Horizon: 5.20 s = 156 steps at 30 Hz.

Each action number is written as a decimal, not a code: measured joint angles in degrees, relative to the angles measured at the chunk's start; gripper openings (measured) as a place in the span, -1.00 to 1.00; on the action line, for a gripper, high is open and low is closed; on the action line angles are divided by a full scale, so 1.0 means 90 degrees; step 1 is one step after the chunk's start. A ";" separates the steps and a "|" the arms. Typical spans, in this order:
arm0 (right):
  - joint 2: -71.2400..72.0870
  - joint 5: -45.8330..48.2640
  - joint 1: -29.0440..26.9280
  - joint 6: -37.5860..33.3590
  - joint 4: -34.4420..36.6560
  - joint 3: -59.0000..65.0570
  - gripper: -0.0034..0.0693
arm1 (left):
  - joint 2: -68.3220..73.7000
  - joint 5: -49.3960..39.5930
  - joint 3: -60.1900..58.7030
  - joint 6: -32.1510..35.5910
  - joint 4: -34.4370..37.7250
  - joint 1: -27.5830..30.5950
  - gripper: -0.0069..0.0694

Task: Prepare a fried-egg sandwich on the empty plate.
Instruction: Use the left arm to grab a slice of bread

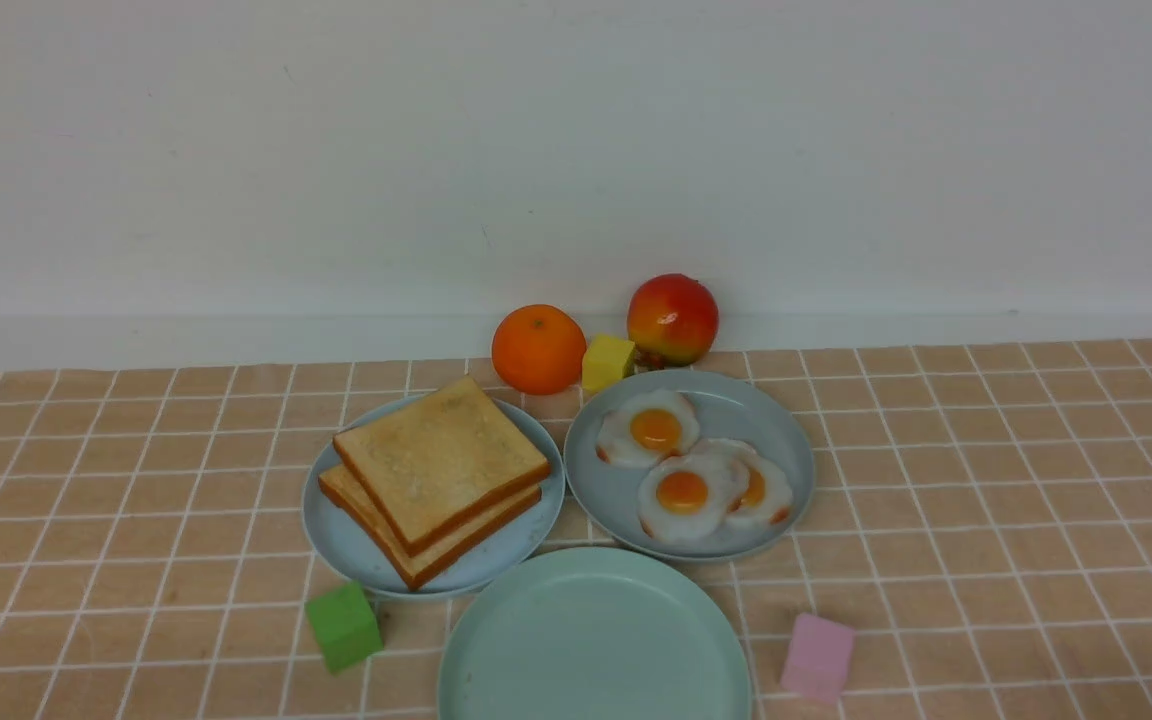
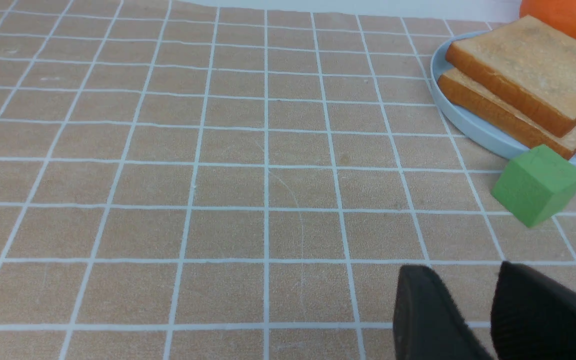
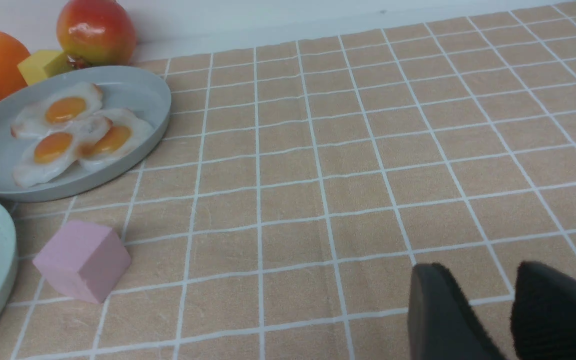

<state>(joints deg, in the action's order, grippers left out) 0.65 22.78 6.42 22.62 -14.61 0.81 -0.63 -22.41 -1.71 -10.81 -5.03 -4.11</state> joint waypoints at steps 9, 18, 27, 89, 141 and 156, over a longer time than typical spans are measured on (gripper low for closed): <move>0.0000 0.0000 0.0000 0.0000 0.0000 0.0000 -0.25 | 0.0000 0.0000 0.0000 0.0000 0.0000 0.0000 -0.24; 0.0000 0.0000 0.0000 0.0000 -0.0114 0.0000 -0.25 | 0.0000 0.0000 0.0000 0.0000 0.0000 0.0000 -0.24; 0.0000 0.0011 0.0000 0.0000 -0.1183 0.0023 -0.25 | 0.0000 0.0000 0.0000 0.0000 0.0000 0.0000 -0.23; -0.0168 -0.5142 0.0000 0.1747 -0.0288 -0.0944 -0.25 | 0.0000 0.5173 0.0452 -0.2594 0.1775 0.0000 -0.20; -0.7025 0.2990 0.0000 -0.5092 0.6406 -0.5830 -0.25 | 1.3151 -0.1824 0.9314 -0.0160 0.4046 0.0000 0.14; -0.7025 0.2984 0.0000 -0.5097 0.6343 -0.5830 -0.25 | 1.3210 -0.1760 0.9418 -0.0147 0.4049 0.0008 -0.63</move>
<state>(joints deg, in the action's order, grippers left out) -62.58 49.63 6.42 -23.25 42.48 -51.65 118.26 -38.24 83.05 -12.13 31.41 -4.03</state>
